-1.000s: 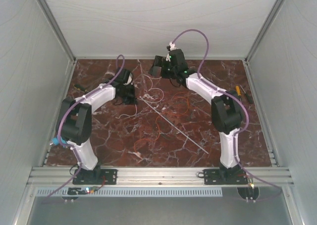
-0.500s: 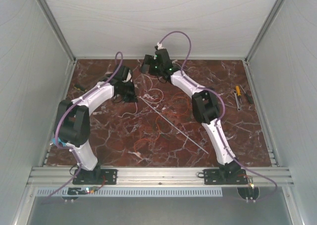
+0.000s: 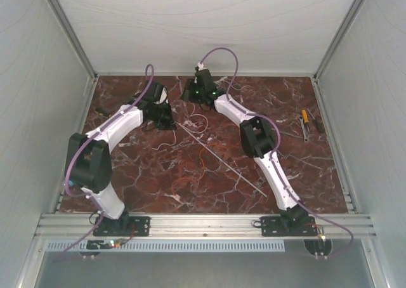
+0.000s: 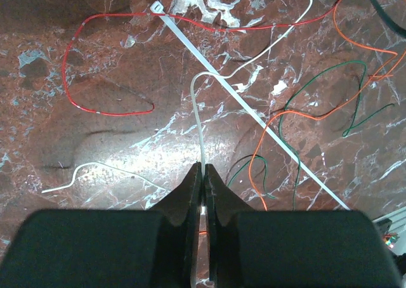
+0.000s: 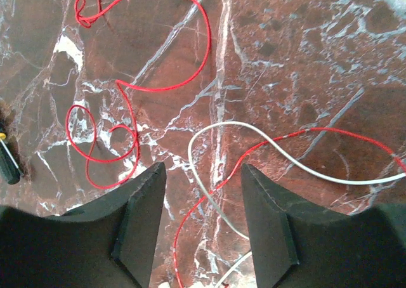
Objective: Zip-tie the wires
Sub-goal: Pick up the cable at the center of the board.
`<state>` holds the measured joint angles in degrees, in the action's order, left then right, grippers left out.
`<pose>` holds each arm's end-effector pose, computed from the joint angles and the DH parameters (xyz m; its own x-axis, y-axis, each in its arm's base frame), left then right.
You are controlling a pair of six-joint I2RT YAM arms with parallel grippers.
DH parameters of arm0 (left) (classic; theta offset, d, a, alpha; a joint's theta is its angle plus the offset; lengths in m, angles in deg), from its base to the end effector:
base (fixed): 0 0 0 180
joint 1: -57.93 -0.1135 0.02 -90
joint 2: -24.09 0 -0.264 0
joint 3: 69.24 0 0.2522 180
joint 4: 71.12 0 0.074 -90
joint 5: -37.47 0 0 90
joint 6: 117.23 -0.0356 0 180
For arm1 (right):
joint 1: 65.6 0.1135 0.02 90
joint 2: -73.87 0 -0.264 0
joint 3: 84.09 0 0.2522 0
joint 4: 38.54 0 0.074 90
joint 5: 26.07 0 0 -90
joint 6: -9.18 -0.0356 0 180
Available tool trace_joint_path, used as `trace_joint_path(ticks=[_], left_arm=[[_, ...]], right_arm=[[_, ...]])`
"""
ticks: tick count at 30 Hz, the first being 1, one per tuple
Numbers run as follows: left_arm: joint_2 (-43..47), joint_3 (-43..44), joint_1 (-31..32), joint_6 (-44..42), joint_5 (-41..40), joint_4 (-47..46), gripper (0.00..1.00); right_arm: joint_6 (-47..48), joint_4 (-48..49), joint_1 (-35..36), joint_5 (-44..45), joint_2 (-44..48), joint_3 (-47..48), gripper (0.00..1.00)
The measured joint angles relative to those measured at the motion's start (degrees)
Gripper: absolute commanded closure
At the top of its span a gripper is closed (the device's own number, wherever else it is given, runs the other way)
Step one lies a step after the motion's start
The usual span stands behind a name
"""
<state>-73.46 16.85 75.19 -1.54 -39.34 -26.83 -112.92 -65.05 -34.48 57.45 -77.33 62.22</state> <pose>0.3443 -0.1155 0.2353 -0.8897 -0.1655 -0.4254 0.0286 0.9099 -0.4139 0.5081 0.3115 0.1622 -0.6946 0.1975 -0.6918 -0.2679 0.8215 0.5034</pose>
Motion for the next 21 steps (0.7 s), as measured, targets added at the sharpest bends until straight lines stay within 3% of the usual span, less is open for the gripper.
trace_joint_path(ticks=[8,21], left_arm=[[0.2,0.0,0.0,0.0,0.6,0.5,1.00],[5.6,3.9,0.0,0.2,0.3,6.0,1.00]], right_arm=[[2.3,-0.3,0.7,0.5,0.0,0.0,1.00],[2.4,0.1,-1.5,-0.3,0.8,0.8,1.00]])
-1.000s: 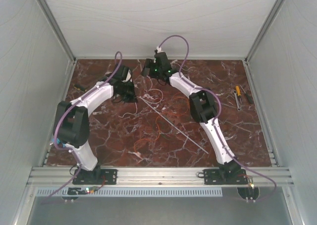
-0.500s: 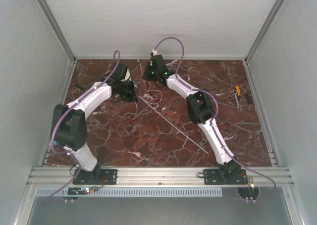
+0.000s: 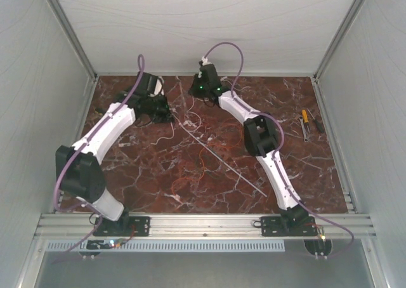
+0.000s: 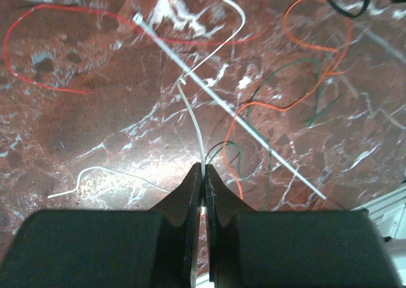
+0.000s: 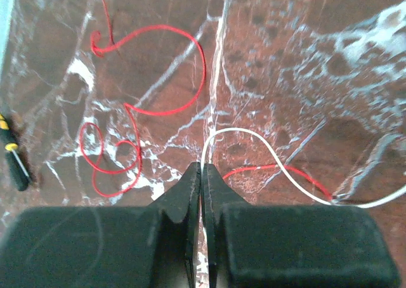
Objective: Zip-tie the wires
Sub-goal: Pick up the cable at the center of the board.
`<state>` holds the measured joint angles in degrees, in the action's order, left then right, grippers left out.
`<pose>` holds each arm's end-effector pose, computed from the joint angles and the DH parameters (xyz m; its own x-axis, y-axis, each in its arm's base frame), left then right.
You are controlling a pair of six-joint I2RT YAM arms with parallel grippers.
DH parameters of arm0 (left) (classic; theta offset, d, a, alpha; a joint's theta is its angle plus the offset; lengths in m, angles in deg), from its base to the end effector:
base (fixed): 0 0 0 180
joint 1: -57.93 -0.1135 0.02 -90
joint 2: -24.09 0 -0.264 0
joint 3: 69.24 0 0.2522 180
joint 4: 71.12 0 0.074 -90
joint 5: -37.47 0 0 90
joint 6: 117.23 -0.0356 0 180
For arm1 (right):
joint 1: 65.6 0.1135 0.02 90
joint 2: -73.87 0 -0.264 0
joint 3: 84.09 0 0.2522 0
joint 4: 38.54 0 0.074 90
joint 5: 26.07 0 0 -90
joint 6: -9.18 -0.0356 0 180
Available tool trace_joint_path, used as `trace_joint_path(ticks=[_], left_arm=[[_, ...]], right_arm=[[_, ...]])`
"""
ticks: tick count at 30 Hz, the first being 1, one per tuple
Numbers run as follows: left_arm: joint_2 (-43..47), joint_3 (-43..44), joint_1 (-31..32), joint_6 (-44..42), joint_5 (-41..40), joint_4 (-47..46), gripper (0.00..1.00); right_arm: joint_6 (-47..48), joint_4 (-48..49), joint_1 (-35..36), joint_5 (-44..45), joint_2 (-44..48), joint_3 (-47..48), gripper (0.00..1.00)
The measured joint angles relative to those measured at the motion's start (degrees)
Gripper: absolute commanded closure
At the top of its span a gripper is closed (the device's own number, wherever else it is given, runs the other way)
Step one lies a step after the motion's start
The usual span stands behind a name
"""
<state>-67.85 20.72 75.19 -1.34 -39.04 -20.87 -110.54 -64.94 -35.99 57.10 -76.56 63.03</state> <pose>0.3294 -0.1110 0.2828 -0.8647 -0.1760 -0.4705 0.0527 0.8997 -0.4333 0.5164 0.2983 0.1750 -0.6619 0.1900 -0.7251 -0.2904 0.8268 0.4818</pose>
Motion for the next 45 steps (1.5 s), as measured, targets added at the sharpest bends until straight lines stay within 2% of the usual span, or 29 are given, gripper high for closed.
trace_joint_path(ticks=[13,20,26,27,30,31,38,45], left_arm=[[3.0,15.6,0.0,2.2,-3.1,4.7,1.00],[3.5,25.6,-0.5,6.0,-19.6,10.2,1.00],[7.5,23.4,-1.2,9.6,-32.1,13.2,1.00],[8.6,21.6,-1.5,10.3,-33.4,13.4,0.86],[11.3,15.4,-2.3,11.7,-34.8,14.0,0.11],[11.8,13.7,-2.6,11.8,-34.6,14.1,0.02],[13.8,7.5,-3.2,10.4,-28.4,8.9,0.00],[14.6,7.3,-3.2,5.0,-17.5,-3.6,0.00]], right_arm=[[-2.6,3.7,-4.8,-0.8,13.9,1.9,1.00],[-9.6,8.1,-7.2,-0.9,16.0,5.6,1.00],[-13.7,9.0,-9.1,-0.1,16.0,7.5,1.00],[-14.3,9.4,-9.3,0.1,16.0,7.8,1.00],[-15.8,11.3,-9.9,0.7,16.0,8.5,1.00],[-16.3,12.0,-10.1,0.8,16.0,8.6,1.00],[-18.5,16.9,-9.5,1.0,16.0,9.7,1.00],[-18.0,22.1,-6.7,3.8,16.0,12.5,1.00]])
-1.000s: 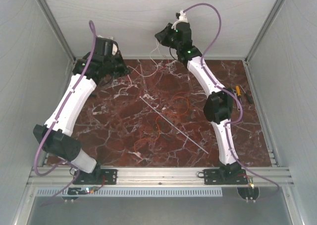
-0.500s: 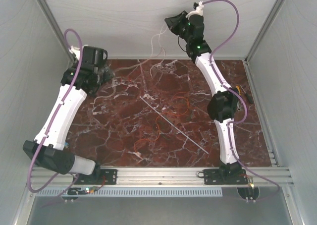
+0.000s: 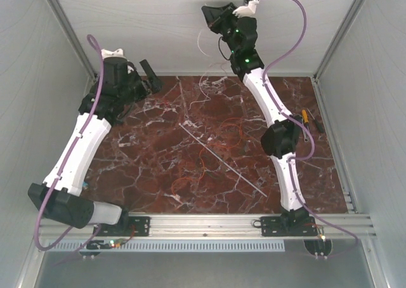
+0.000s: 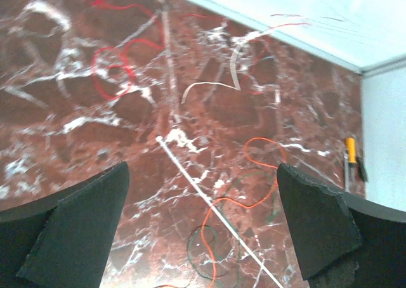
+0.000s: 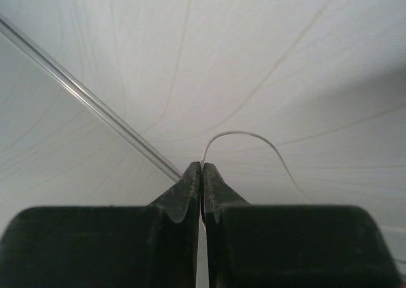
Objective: Zip-tie the wires
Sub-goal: Pick up the cable at the center of the board, then straighten the cable at the center of the board.
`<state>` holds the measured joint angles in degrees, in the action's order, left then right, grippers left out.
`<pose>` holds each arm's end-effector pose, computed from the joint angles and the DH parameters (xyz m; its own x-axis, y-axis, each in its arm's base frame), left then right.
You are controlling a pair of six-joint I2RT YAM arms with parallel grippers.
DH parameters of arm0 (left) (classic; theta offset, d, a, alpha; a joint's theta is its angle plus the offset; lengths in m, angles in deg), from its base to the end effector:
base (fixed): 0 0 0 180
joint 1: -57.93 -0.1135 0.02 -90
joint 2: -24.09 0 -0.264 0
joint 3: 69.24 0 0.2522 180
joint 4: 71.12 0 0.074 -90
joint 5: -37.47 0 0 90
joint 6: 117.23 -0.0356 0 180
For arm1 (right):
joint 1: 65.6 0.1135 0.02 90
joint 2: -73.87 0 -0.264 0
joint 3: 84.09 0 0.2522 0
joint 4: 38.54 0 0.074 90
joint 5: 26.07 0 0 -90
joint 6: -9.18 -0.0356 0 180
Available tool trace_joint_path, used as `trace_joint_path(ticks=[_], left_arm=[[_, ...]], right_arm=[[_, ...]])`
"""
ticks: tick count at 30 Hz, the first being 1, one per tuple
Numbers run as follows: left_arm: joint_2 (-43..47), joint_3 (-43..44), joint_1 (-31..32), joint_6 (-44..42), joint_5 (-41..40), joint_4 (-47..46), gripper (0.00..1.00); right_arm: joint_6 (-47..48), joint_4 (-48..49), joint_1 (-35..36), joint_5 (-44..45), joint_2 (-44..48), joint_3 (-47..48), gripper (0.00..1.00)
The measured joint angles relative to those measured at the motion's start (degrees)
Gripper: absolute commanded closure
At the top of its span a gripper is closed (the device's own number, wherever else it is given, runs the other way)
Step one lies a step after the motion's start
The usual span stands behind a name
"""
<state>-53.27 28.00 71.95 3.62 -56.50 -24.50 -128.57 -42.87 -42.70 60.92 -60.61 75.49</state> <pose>0.2889 -0.0696 0.4076 -0.4679 -0.4104 -0.7827 -0.0679 0.8997 -0.4312 0.4928 0.2102 0.4477 -0.1015 0.7596 -0.6425 -0.5335 0.5035 0.6796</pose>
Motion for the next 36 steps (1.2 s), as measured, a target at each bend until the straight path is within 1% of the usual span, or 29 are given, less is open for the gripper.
trace_joint_path(ticks=[4,10,15,17,19,21,24,28,33,36], left_arm=[[-0.5,-0.1,0.0,-1.3,6.8,-5.6,0.01],[-0.6,-4.2,0.4,-1.5,15.7,-15.7,0.00],[-3.4,-6.6,2.5,-1.8,20.3,-24.7,0.00],[-5.7,-6.5,4.0,-2.7,21.4,-28.3,0.02],[-8.0,-6.8,5.4,-4.0,22.2,-32.1,0.07],[-9.2,-8.8,6.7,-4.9,22.7,-37.3,0.10],[-9.7,-13.4,8.1,-5.5,22.7,-43.9,0.08],[-11.6,-14.8,10.0,-6.7,22.7,-47.5,0.06],[-12.0,-15.2,12.3,-7.8,23.1,-50.0,0.08],[-11.8,-16.5,14.0,-7.9,23.5,-51.5,0.10]], right_arm=[[3.4,2.3,1.1,3.2,0.0,2.4,1.00],[16.1,8.0,0.9,7.4,1.1,5.4,1.00],[25.6,10.5,0.6,9.0,4.1,5.4,1.00],[28.0,11.4,0.4,9.7,5.4,5.4,1.00],[30.2,12.3,0.2,10.6,6.6,5.5,1.00],[31.9,12.7,-0.1,11.2,7.7,5.6,1.00],[33.8,12.7,-0.7,11.9,9.0,5.6,1.00],[35.7,12.7,-1.4,12.6,11.2,4.7,1.00],[36.7,10.8,-2.0,14.4,14.9,2.7,1.00],[37.4,9.4,-2.0,15.6,18.7,-1.2,1.00]])
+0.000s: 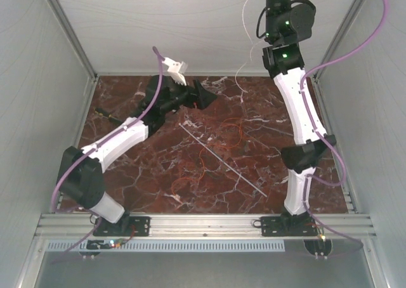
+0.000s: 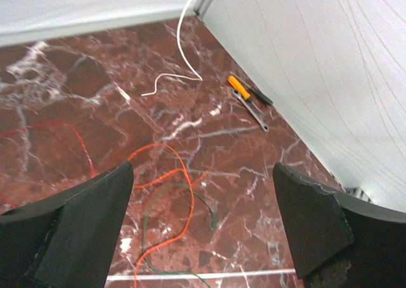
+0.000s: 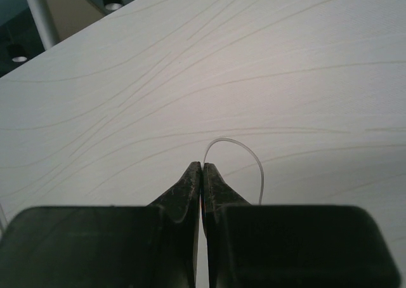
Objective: Zip-tie the wires
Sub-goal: Straighten the cable at the center of the board.
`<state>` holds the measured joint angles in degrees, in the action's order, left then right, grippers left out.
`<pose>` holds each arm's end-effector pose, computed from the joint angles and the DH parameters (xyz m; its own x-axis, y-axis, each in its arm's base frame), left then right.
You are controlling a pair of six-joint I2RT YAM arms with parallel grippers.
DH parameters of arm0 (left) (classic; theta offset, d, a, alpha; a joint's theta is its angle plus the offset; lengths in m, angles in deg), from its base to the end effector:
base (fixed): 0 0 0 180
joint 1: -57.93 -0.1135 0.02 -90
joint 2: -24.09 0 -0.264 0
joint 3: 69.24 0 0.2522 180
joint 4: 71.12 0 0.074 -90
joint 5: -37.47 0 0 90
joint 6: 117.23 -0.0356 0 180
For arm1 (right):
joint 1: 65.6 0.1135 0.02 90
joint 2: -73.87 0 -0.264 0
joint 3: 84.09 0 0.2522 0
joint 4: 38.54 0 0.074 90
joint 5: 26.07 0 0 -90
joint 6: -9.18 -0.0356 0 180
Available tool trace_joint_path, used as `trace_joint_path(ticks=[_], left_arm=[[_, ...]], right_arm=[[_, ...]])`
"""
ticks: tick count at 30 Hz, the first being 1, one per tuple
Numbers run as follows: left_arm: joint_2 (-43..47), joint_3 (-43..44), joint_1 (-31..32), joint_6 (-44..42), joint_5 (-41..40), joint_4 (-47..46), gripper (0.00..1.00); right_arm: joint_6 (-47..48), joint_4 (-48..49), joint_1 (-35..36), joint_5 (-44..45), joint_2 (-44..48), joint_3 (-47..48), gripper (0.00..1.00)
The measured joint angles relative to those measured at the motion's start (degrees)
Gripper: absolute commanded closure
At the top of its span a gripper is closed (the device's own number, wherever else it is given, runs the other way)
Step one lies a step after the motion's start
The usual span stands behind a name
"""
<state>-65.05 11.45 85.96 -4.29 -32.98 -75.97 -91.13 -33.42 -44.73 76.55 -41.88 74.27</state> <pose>0.3235 -0.1857 0.3337 -0.3385 -0.2359 -0.9109 0.6577 0.6330 -0.4083 0.3704 0.1329 0.6025 0.6426 0.4319 -0.6328 -0.3307 0.9014 0.2794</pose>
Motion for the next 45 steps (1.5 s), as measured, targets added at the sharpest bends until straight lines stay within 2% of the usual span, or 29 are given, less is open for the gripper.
trace_joint_path(ticks=[4,15,19,23,31,38,40,45], left_arm=[[1.6,-3.1,2.5,0.1,0.7,-0.1,0.10],[8.5,-5.1,7.1,2.1,2.1,-0.2,0.10],[9.6,-6.7,9.5,2.3,1.9,-1.0,0.12],[8.9,-7.4,12.0,2.9,1.4,-1.1,0.16],[4.4,-4.9,15.3,6.3,0.6,-1.5,0.14],[1.2,-2.2,18.6,9.8,4.5,-5.6,0.14],[-0.5,-0.5,19.1,10.6,5.2,-6.3,0.23],[-6.0,5.1,19.8,11.3,3.5,-5.1,0.74]], right_arm=[[0.5,-1.5,0.0,1.2,6.1,-6.3,1.00],[0.4,-5.8,0.0,0.7,20.0,-10.3,1.00],[0.2,-6.9,0.8,0.7,25.1,-12.4,1.00],[0.2,-8.3,3.8,0.8,28.2,-13.3,1.00],[1.7,-11.0,7.6,1.4,31.6,-18.0,1.00],[2.1,-13.3,8.6,2.0,32.5,-19.2,1.00],[2.1,-13.6,9.2,2.0,32.9,-19.2,1.00],[2.1,-13.7,10.3,2.2,33.7,-18.6,1.00]])
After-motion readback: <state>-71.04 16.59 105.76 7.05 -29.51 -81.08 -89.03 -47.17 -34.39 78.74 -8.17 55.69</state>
